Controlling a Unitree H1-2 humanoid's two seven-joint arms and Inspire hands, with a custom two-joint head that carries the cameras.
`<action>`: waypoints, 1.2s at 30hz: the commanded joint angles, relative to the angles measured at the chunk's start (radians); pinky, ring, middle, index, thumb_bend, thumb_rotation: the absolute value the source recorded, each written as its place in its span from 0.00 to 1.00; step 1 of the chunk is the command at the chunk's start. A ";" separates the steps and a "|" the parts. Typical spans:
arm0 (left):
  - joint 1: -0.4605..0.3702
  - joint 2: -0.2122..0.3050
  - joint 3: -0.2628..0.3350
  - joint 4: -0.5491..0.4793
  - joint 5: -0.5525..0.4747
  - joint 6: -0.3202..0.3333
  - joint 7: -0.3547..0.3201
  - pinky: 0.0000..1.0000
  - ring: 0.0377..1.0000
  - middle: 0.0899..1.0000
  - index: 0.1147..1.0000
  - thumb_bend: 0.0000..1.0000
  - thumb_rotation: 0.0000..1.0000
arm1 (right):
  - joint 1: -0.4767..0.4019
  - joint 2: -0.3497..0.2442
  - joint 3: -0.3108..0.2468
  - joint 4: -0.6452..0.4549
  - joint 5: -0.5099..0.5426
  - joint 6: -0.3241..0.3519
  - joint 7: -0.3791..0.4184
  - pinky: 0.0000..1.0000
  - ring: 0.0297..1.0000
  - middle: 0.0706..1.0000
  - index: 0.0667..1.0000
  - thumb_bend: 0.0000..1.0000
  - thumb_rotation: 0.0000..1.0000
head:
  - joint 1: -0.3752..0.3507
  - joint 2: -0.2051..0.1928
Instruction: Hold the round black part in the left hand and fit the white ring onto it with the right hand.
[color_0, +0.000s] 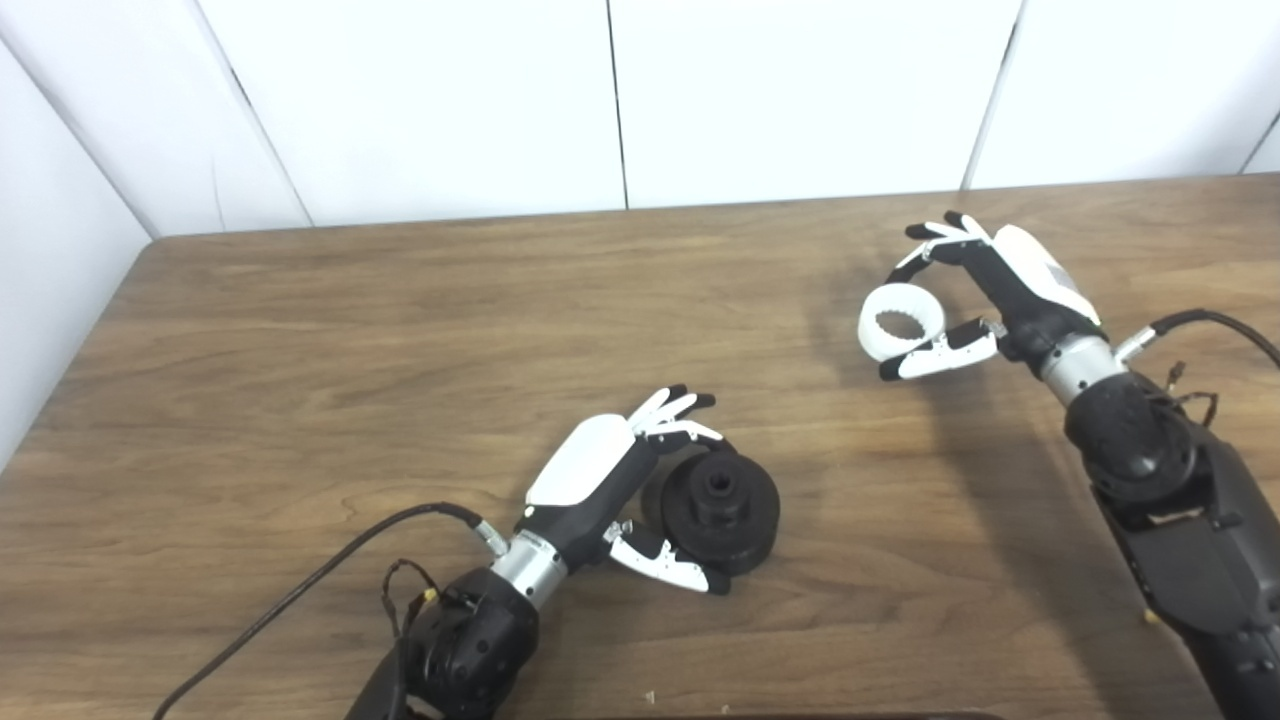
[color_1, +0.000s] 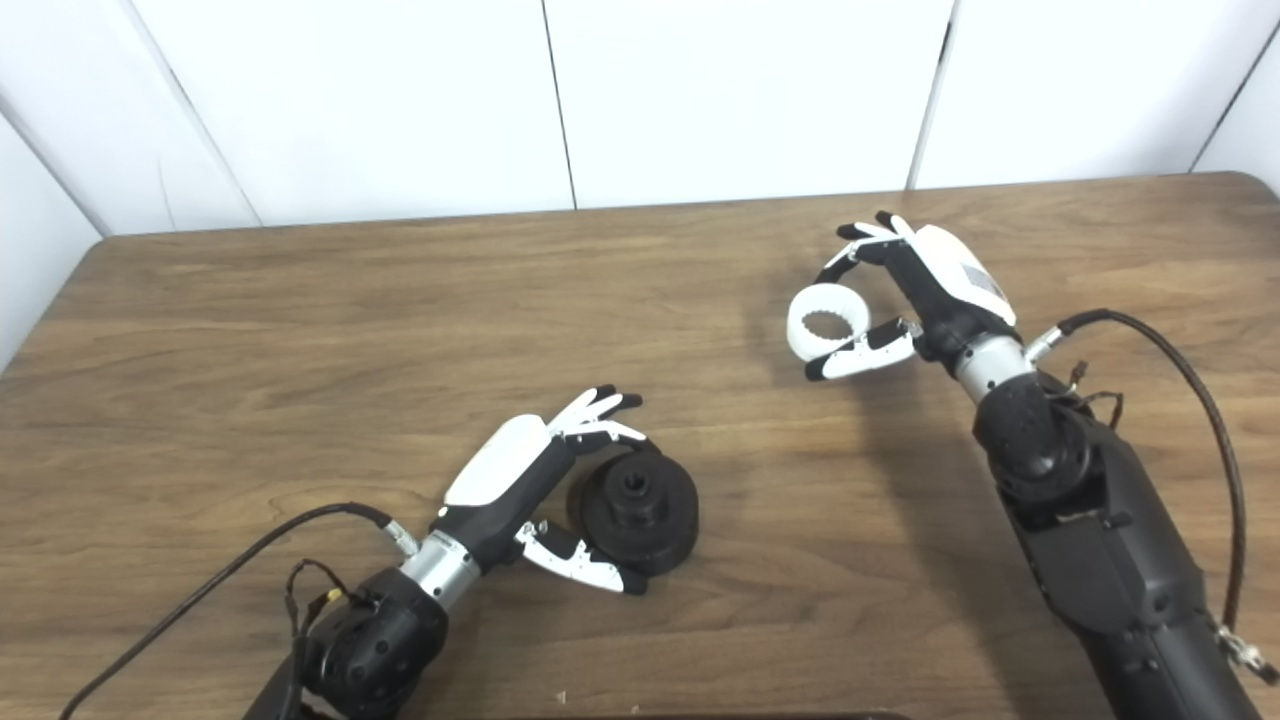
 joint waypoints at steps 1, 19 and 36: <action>0.013 0.010 -0.012 0.051 0.012 0.038 -0.043 0.87 1.00 0.94 0.61 0.86 0.22 | -0.018 -0.020 -0.016 -0.088 0.013 0.001 0.017 0.93 1.00 0.89 0.45 0.53 0.14 | 0.000 0.001; 0.010 0.001 -0.011 0.061 0.017 0.036 -0.038 0.87 1.00 0.94 0.62 0.86 0.22 | 0.050 -0.011 0.023 -0.416 0.022 0.125 0.209 0.87 1.00 0.87 0.45 0.53 0.14 | 0.008 0.008; 0.010 0.003 -0.010 0.058 0.019 0.043 -0.042 0.87 1.00 0.94 0.61 0.85 0.22 | 0.069 0.040 0.107 -0.500 0.000 0.190 0.294 0.94 1.00 0.89 0.45 0.53 0.14 | 0.009 0.018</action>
